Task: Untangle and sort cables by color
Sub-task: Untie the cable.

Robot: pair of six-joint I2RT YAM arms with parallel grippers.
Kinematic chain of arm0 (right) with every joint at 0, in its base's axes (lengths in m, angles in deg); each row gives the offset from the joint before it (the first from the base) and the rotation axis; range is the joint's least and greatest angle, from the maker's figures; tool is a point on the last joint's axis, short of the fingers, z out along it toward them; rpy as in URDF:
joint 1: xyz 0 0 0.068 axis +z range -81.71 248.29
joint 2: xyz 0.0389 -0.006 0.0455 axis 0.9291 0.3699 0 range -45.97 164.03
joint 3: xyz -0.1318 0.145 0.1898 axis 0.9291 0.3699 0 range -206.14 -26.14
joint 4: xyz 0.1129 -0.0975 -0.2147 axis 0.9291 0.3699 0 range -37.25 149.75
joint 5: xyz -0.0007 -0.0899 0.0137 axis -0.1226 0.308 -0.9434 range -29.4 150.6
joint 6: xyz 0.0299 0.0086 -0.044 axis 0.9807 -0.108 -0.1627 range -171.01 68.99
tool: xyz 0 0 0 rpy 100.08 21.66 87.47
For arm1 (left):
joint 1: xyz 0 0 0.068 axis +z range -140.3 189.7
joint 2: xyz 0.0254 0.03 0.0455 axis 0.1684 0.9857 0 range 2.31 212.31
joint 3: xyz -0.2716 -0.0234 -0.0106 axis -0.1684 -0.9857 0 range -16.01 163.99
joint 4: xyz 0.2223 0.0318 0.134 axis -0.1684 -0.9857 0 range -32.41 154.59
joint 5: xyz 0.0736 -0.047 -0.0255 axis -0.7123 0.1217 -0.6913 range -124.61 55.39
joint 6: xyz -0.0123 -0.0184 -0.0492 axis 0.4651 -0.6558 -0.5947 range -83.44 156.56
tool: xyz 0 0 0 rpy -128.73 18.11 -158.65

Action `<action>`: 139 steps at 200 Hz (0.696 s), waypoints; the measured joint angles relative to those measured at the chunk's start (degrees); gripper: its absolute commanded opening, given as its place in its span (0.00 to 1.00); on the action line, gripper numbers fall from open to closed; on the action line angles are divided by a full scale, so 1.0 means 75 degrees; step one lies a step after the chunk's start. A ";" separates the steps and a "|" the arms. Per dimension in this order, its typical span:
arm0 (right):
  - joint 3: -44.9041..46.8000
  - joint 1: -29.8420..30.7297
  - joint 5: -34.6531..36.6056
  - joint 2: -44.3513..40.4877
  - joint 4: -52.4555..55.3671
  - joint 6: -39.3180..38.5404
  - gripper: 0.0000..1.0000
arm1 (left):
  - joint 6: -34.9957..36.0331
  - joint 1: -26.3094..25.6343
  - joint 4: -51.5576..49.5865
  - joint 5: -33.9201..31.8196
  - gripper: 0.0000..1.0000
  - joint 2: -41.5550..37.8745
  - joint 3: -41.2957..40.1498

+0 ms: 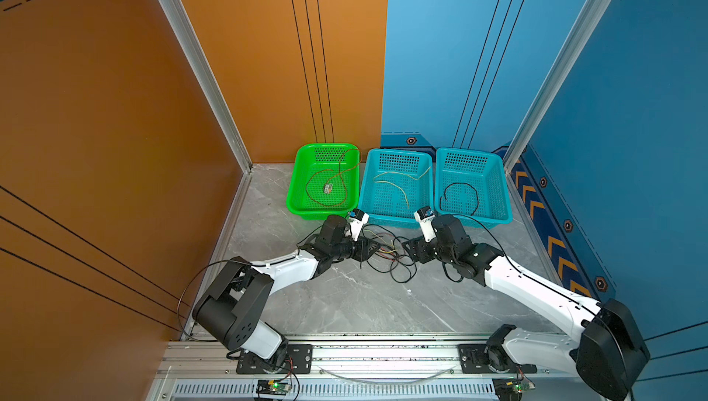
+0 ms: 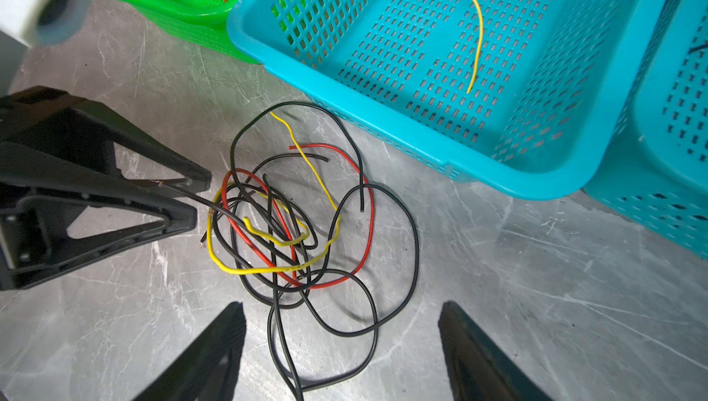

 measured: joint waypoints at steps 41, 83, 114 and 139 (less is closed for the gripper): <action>0.0047 -0.0015 -0.0003 0.0020 -0.0067 0.0000 0.78 | -0.0119 -0.0061 0.0166 0.0329 0.00 0.0332 0.0163; 0.0102 -0.0015 -0.0023 0.0157 -0.0152 0.0003 0.78 | -0.0187 -0.0061 0.0326 0.0504 0.00 0.0341 0.0175; 0.0152 -0.0015 -0.0029 0.0402 -0.0236 0.0003 0.78 | -0.0189 -0.0061 0.0361 0.0592 0.00 0.0335 0.0175; 0.0154 -0.0012 -0.0061 0.0761 -0.0391 0.0000 0.78 | -0.0216 -0.0061 0.0358 0.0697 0.00 0.0213 0.0175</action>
